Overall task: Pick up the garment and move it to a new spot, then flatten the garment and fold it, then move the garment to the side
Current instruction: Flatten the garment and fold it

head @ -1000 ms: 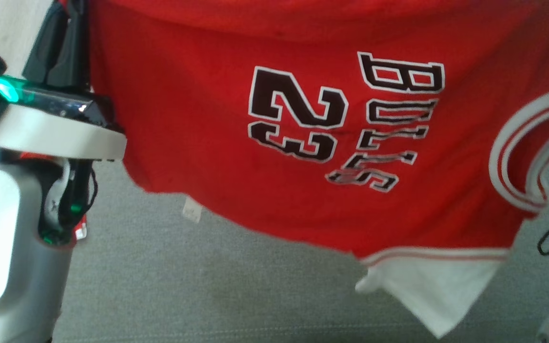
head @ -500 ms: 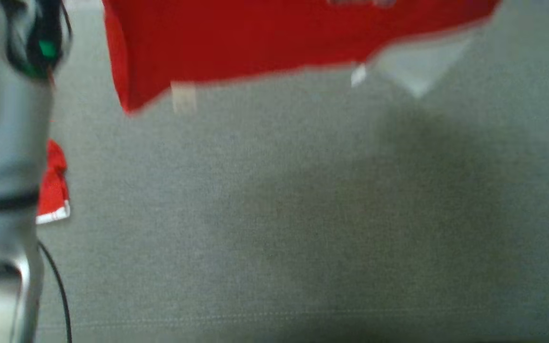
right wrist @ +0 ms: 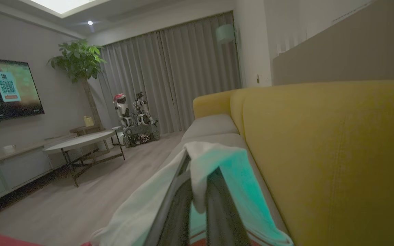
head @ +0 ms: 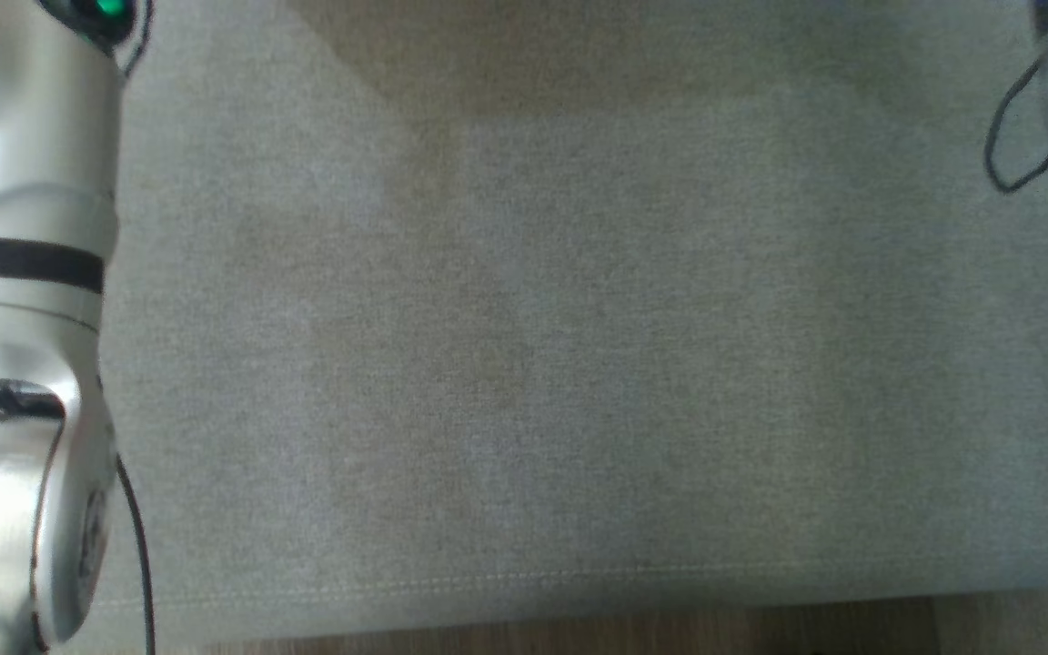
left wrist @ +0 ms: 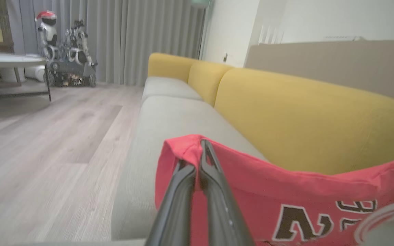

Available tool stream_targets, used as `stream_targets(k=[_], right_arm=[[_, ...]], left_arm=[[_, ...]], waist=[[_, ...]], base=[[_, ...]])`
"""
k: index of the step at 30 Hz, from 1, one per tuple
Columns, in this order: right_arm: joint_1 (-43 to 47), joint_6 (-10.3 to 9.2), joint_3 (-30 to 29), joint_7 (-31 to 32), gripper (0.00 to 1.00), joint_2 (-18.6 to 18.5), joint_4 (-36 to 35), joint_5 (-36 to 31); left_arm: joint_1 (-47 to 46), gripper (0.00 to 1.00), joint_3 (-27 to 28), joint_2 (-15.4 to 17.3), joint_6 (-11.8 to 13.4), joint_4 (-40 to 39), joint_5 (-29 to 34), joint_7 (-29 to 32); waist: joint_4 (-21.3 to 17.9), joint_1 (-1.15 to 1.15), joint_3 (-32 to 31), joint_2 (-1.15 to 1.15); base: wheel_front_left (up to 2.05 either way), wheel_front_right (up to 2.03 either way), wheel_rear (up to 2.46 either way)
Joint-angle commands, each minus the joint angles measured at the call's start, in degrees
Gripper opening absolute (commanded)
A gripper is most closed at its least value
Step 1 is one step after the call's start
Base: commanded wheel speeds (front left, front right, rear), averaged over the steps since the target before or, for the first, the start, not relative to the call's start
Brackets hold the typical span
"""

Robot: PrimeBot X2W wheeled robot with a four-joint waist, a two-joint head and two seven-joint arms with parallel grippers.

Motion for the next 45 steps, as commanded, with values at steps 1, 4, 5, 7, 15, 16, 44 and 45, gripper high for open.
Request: stream_targets(k=[1, 4, 5, 7, 15, 16, 44, 45], right_arm=[[-2.3, -0.04, 0.81, -0.3, 0.0, 1.75, -0.86, 0.41], [-1.72, -0.04, 2.52, 0.05, 0.0, 2.24, 3.07, 1.71], [-1.25, -0.04, 3.11, 0.02, 0.0, 2.34, 3.85, 2.27], [0.18, -0.04, 4.79, -0.01, 0.0, 2.5, 4.83, 3.31], [10.43, -0.04, 10.63, -0.64, 0.0, 1.52, 0.57, 10.0], [12.34, -0.04, 10.96, -0.69, 0.0, 1.01, -0.49, 11.13], [87.0, -0.04, -6.18, 15.01, 0.0, 1.59, -56.1, 6.5], [89.27, -0.04, -7.09, 16.77, 0.0, 2.05, -58.74, 6.02]], left_arm=[[-1.62, 0.0, 0.92, 2.32, -0.3, -0.78, 0.36, -0.26], [-1.12, 0.0, 0.77, 1.87, -0.7, 3.12, 0.21, -0.27], [-0.81, 0.0, 0.62, 1.76, -0.82, 4.31, 0.17, -0.27], [-0.13, 0.0, 0.69, 1.67, -1.02, 5.98, -0.24, -0.27], [6.25, 0.0, 0.81, 1.67, -1.31, 6.6, -1.49, -0.28], [7.69, 0.0, 0.86, 1.58, -1.32, 5.57, -1.52, -0.28], [66.68, 0.0, 5.01, 1.47, 1.65, -37.69, 1.19, 2.34], [67.95, 0.0, 4.96, 1.71, 1.96, -39.14, 1.2, 3.04]], waist=[[0.24, -0.01, 1.51, 0.0], [0.41, -0.01, 2.61, 0.0], [0.46, -0.01, 2.74, 0.0], [0.45, -0.01, 2.76, 0.0], [-0.11, -0.01, 1.14, 0.0], [0.0, -0.01, 0.71, 0.0], [1.12, -0.01, -17.27, 0.0], [1.15, -0.01, -17.63, 0.0]], base=[[0.0, 0.0, 0.0], [0.0, 0.0, 0.0], [0.0, 0.0, 0.0], [0.0, 0.0, 0.0], [0.0, 0.0, 0.0], [0.0, 0.0, 0.0], [0.0, 0.0, 0.0], [0.0, 0.0, 0.0]])
